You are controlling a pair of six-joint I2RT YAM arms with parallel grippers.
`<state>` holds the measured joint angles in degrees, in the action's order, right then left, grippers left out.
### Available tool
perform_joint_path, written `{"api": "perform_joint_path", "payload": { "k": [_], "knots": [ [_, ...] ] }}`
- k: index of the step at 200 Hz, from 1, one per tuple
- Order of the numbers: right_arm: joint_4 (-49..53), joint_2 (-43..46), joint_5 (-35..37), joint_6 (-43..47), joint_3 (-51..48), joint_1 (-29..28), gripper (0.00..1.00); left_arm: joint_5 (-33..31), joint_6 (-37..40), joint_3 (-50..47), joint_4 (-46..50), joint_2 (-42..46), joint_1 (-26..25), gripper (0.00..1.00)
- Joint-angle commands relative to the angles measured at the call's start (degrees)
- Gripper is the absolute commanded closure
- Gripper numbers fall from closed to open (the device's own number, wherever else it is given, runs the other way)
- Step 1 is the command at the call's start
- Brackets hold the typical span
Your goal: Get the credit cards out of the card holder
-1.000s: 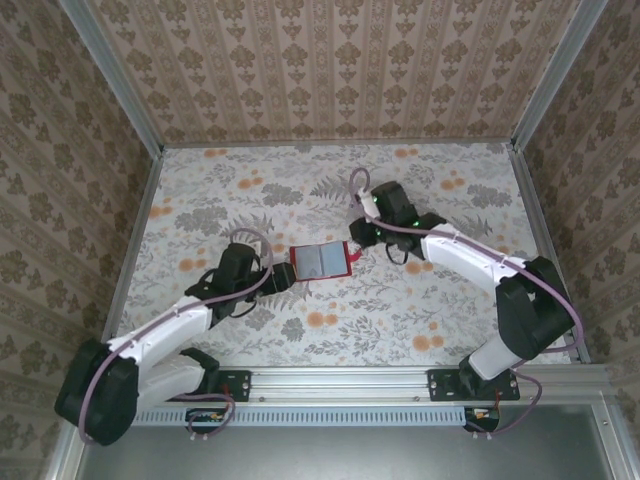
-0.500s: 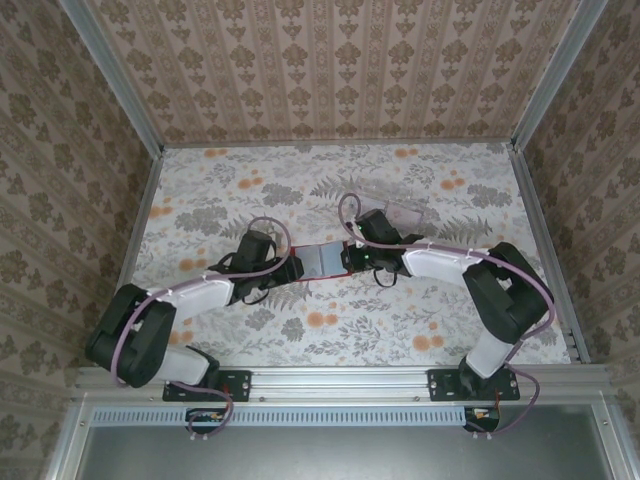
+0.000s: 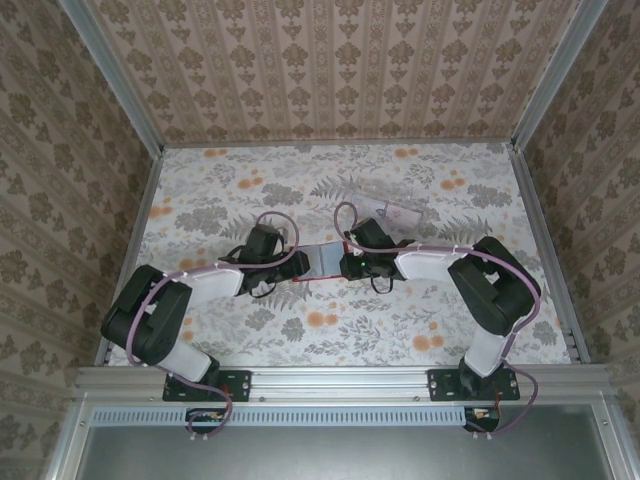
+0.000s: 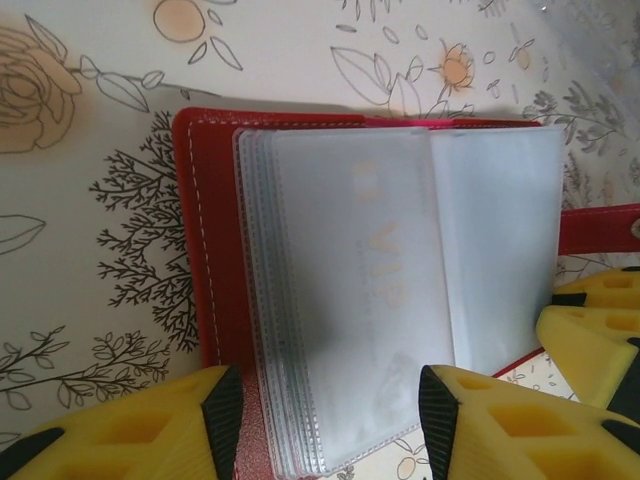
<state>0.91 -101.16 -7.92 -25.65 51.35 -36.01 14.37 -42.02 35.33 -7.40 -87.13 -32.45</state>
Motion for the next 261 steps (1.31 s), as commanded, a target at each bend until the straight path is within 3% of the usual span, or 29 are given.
{"api": "perform_joint_path", "payload": {
  "k": [1, 137, 206, 261],
  "knots": [
    [-0.4, -1.5, 0.7, -0.9, -0.4, -0.6, 0.79, 1.5, -0.2, 1.9, -1.8, -1.1, -0.4, 0.50],
    [0.4, -1.7, 0.5, -1.2, 0.4, -0.7, 0.80, 1.2, -0.3, 3.0, -2.0, -3.8, -1.7, 0.52],
    [0.5, -1.9, 0.4, -1.2, 0.5, -0.8, 0.80, -4.2, 0.2, 3.9, 3.1, -2.2, -2.9, 0.55],
    [0.8, -2.3, 0.4, -1.4, 0.7, -0.9, 0.80, -4.2, 0.0, 5.0, 3.6, -4.0, -3.7, 0.55]
  ]
}}
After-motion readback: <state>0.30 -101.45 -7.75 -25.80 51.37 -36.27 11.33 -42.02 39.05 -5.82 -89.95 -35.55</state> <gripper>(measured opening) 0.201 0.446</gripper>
